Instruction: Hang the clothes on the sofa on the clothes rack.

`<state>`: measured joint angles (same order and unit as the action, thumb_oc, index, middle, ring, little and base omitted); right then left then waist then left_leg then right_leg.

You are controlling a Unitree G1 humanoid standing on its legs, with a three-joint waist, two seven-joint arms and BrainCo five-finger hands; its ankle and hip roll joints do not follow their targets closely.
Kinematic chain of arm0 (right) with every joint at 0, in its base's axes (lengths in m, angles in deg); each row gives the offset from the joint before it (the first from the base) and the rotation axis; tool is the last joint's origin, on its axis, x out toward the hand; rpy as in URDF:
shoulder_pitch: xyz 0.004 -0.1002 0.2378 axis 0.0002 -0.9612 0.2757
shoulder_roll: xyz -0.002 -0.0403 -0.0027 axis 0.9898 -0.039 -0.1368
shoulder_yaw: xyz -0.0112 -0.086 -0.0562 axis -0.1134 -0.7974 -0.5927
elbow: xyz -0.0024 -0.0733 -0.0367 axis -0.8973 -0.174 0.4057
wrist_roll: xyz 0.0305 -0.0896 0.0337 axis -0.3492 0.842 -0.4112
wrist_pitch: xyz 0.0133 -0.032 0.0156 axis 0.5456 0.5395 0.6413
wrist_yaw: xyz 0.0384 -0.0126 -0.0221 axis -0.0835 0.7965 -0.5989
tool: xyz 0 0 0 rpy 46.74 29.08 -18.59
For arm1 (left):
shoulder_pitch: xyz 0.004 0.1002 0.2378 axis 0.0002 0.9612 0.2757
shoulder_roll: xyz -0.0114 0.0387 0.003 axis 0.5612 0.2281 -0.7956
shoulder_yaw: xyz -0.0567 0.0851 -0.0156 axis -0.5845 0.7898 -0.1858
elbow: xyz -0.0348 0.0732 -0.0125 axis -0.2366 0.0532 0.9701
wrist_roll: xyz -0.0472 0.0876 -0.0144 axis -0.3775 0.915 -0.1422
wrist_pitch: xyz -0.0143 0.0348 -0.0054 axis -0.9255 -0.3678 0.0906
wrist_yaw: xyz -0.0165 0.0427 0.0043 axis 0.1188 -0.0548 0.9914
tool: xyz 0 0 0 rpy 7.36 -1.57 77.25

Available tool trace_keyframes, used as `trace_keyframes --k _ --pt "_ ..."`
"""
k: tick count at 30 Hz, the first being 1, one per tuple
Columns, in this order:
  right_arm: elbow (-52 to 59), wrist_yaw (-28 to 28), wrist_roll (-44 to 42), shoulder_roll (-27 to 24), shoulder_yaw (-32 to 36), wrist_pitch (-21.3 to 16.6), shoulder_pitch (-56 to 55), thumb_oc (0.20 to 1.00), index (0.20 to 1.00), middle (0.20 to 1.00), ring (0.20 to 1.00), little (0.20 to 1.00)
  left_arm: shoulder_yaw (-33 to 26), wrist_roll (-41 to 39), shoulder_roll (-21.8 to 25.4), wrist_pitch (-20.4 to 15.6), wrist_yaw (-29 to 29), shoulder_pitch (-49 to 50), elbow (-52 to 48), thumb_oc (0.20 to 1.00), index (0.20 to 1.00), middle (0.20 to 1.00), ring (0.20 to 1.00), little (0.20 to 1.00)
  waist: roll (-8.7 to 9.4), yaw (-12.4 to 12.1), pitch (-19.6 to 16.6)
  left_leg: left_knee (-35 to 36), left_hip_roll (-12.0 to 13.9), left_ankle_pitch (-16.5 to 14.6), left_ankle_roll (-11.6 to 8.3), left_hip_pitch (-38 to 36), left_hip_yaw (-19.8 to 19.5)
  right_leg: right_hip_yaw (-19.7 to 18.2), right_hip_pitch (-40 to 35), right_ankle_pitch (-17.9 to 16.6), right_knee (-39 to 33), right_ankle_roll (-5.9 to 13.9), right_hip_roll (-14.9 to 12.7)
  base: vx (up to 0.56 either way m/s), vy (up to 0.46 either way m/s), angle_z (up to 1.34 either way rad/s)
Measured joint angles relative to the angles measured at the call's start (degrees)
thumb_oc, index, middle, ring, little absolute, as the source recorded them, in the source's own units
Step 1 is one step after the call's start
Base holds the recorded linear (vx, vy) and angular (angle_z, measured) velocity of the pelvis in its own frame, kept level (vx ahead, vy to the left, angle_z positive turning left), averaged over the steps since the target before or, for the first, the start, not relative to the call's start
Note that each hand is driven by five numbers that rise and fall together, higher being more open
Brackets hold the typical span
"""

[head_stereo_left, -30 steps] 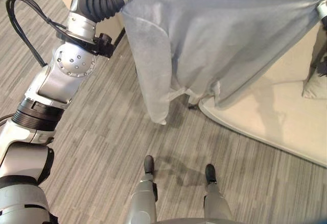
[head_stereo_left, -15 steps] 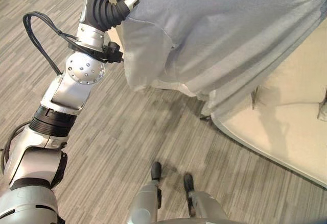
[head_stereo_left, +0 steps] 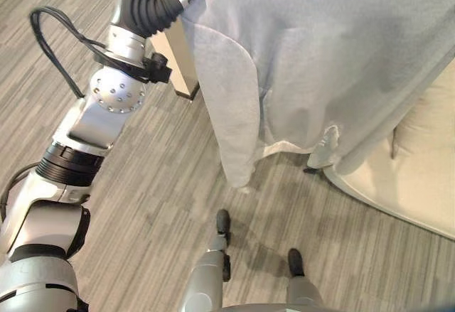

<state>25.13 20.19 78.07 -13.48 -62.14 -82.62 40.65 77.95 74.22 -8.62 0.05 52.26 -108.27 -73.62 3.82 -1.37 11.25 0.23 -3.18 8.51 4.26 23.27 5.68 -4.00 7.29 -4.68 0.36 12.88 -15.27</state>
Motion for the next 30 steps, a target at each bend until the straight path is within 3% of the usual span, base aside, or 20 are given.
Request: trace_keyframes --k 1,4,5,7,9,10,12,13,14,15,16,20,23,24,25,26,27,28,29,30 --pt "-0.05 -0.05 0.36 -0.70 0.39 -0.02 -0.18 0.200 0.200 0.200 0.200 0.200 -0.23 0.00 -0.57 0.01 0.00 -0.02 0.02 0.200 0.200 0.200 0.200 0.200 -0.61 0.70 0.11 0.20 -0.58 -0.41 0.58 -0.59 -1.15 -1.11 0.25 1.79 1.18 1.09 0.14 0.20 0.324 0.20" --pt "0.03 -0.13 0.94 -0.35 1.70 -0.06 -2.46 0.200 0.200 0.200 0.200 0.200 -0.10 0.06 -2.60 0.02 -0.17 -0.02 0.03 0.200 0.200 0.200 0.200 0.200 -1.31 2.21 0.09 2.00 -1.29 -0.48 0.69 -3.43 -2.99 -11.13 0.51 6.46 2.83 1.84 4.76 0.20 0.163 0.36" --pt "0.19 -0.18 0.92 1.21 3.32 -0.38 -4.17 0.200 0.200 0.200 0.200 0.200 -0.05 0.16 -3.66 0.00 -0.39 -0.04 0.05 0.200 0.200 0.200 0.200 0.200 -1.78 2.35 0.08 3.47 -0.92 -0.94 1.77 -5.42 -4.75 -13.48 2.95 9.17 5.24 0.46 8.64 0.18 0.056 0.15" --pt "1.18 -0.19 0.91 2.07 5.21 -0.41 -7.81 0.200 0.200 0.200 0.200 0.200 0.24 0.19 -5.35 -0.01 -0.71 -0.05 0.01 0.200 0.200 0.200 0.200 0.200 -2.34 3.06 0.12 4.46 -0.54 -0.86 1.69 -7.45 -6.26 -14.86 6.74 10.84 8.48 -2.10 13.37 0.12 0.021 0.28" --pt "1.84 -0.32 0.90 2.04 6.34 -0.48 -10.00 0.200 0.200 0.200 0.200 0.200 0.62 0.22 -5.43 0.00 -1.38 0.00 0.02 0.200 0.200 0.200 0.200 0.200 -2.98 5.03 -0.29 4.76 -0.78 -1.13 1.30 -9.03 -7.49 -14.21 12.62 9.87 9.67 -3.71 17.01 0.17 -0.013 0.47" --pt "1.80 -0.30 0.88 1.91 6.67 -0.59 -10.11 0.200 0.200 0.200 0.200 0.200 0.60 0.21 -5.66 -0.03 -1.44 0.07 0.06 0.200 0.200 0.200 0.200 0.200 -3.05 5.18 -0.34 4.75 -0.85 -2.47 2.03 -9.48 -8.64 -14.29 15.16 8.96 10.03 -4.35 17.89 0.22 -0.033 0.44" --pt "1.80 -0.28 0.87 1.89 6.78 -0.65 -10.36 0.200 0.200 0.200 0.200 0.200 0.72 0.23 -6.57 0.01 -1.57 0.25 0.27 0.200 0.200 0.200 0.200 0.200 -3.43 5.81 -0.45 4.65 -0.68 -3.44 2.30 -10.63 -9.86 -13.77 19.15 6.15 10.00 -5.55 19.06 0.16 -0.048 0.32" --pt "1.73 -0.31 0.89 1.88 6.79 -0.65 -10.56 0.200 0.200 0.200 0.200 0.200 0.82 0.25 -7.31 0.11 -1.67 0.30 0.58 0.200 0.200 0.200 0.200 0.200 -3.20 5.84 -0.49 4.65 -0.45 -4.30 1.28 -12.26 -10.40 -12.14 20.93 3.11 8.02 -4.84 19.77 0.13 -0.053 0.45" --pt "1.67 -0.31 0.88 1.58 7.09 -0.65 -11.21 0.200 0.200 0.200 0.200 0.200 0.94 0.29 -7.29 0.41 -1.99 0.42 0.63 0.200 0.200 0.200 0.200 0.200 -2.58 6.64 -0.74 4.35 -1.21 -4.36 -0.32 -13.19 -10.87 -10.58 20.24 0.20 5.14 -4.46 18.58 0.12 -0.074 0.85" --pt "2.14 -0.33 0.90 0.72 7.80 -1.16 -13.97 0.200 0.200 0.200 0.200 0.200 0.85 0.31 -7.37 0.56 -2.46 1.53 0.47 0.200 0.200 0.200 0.200 0.200 -0.02 7.37 -2.30 4.74 -3.73 -6.00 -1.85 -16.26 -12.26 -8.20 17.63 -4.93 3.62 -6.70 15.51 0.17 -0.113 0.80" --pt "1.96 -0.33 0.88 0.53 8.34 -1.50 -15.11 0.200 0.200 0.200 0.200 0.200 0.85 0.34 -8.27 0.32 -2.60 3.30 -0.82 0.200 0.200 0.200 0.200 0.200 -2.23 6.88 -3.94 2.64 -1.75 -8.78 -5.09 -15.86 -11.11 -6.15 15.36 -5.36 1.08 -8.92 16.94 0.25 -0.134 0.59" --pt "0.62 -1.30 0.90 0.67 8.33 -1.48 -15.30 0.200 0.200 0.200 0.200 0.200 0.84 0.33 -10.49 0.09 -2.78 3.90 -1.54 0.200 0.200 0.200 0.200 0.200 -3.05 7.44 -4.39 4.14 1.88 -9.29 -5.39 -18.90 -6.33 -4.68 10.98 -5.98 -3.10 -9.04 20.08 0.15 -0.057 0.11" --pt "1.38 -1.76 0.90 0.69 8.82 -1.59 -15.33 0.200 0.200 0.200 0.200 0.200 0.78 0.32 -10.66 0.30 -3.12 5.61 -1.43 0.200 0.200 0.200 0.200 0.200 -2.71 7.43 -4.34 3.23 3.04 -9.11 -6.61 -20.65 -5.32 -4.85 8.14 -5.90 -4.84 -11.46 21.40 0.12 -0.128 -0.05" --pt "2.00 -2.45 0.90 1.12 8.86 -1.53 -16.07 0.200 0.200 0.200 0.200 0.200 0.42 0.28 -12.18 0.69 -3.56 5.95 -0.75 0.200 0.200 0.200 0.200 0.200 -0.43 8.20 -3.08 -12.20 2.01 -13.81 -10.67 -14.75 -4.78 -4.93 6.57 -5.80 -3.71 -15.03 20.44 0.01 -0.053 -0.03" --pt "2.70 -2.80 0.90 2.04 8.90 -1.93 -16.62 0.200 0.200 0.200 0.200 0.200 -0.24 0.28 -12.29 0.75 -3.71 7.62 -0.69 0.200 0.200 0.200 0.200 0.200 1.08 7.28 -2.42 -28.38 2.34 -15.46 -10.78 -7.99 -5.61 -5.71 4.06 -4.10 -3.86 -15.77 20.72 0.10 -0.047 -0.04" --pt "3.05 -2.81 0.90 2.22 9.02 -2.19 -17.30 0.200 0.200 0.200 0.200 0.200 -0.82 0.28 -12.30 0.67 -3.82 8.42 -0.96 0.200 0.200 0.200 0.200 0.200 1.90 7.51 -2.20 -34.93 2.32 -15.49 -10.75 -4.05 -5.14 -5.38 3.18 -3.58 -3.95 -15.89 20.94 0.13 0.023 -0.08" --pt "3.68 -2.81 0.94 3.54 9.55 -2.56 -17.74 0.200 0.200 0.200 0.200 0.200 -1.24 0.27 -12.13 0.66 -3.85 8.78 -1.73 0.200 0.200 0.200 0.200 0.200 2.03 7.73 -1.92 -33.48 2.51 -15.89 -9.81 -0.45 -5.96 -4.41 2.89 -0.38 -2.95 -14.00 20.73 0.25 0.071 -0.02" --pt "3.70 -2.78 0.92 5.87 10.06 -2.66 -17.48 0.200 0.200 0.200 0.200 0.200 -1.25 0.27 -13.02 0.69 -3.90 8.89 -1.79 0.200 0.200 0.200 0.200 0.200 1.91 6.97 -1.93 -28.74 4.15 -15.50 -9.89 0.68 -6.33 -0.41 5.10 3.44 1.95 -15.83 20.82 0.24 0.102 -0.08" --pt "4.70 -2.80 1.03 6.46 10.02 -2.58 -17.48 0.200 0.200 0.200 0.200 0.200 -1.68 0.27 -12.91 0.51 -3.81 9.83 -2.33 0.200 0.200 0.200 0.200 0.200 1.93 6.31 -1.98 -21.07 5.11 -15.07 -10.21 0.01 -6.66 -0.28 4.12 2.07 1.56 -15.93 21.31 0.20 0.095 -0.28" --pt "5.37 -2.64 1.03 8.00 10.07 -2.80 -17.31 0.200 0.200 0.200 0.200 0.200 -1.77 0.31 -12.07 0.39 -3.82 10.92 -2.42 0.200 0.200 0.200 0.200 0.200 1.73 5.58 -2.05 -12.71 4.66 -13.75 -9.47 -0.19 -6.75 -0.51 2.88 2.95 -0.20 -13.13 21.03 0.16 0.087 -0.33"
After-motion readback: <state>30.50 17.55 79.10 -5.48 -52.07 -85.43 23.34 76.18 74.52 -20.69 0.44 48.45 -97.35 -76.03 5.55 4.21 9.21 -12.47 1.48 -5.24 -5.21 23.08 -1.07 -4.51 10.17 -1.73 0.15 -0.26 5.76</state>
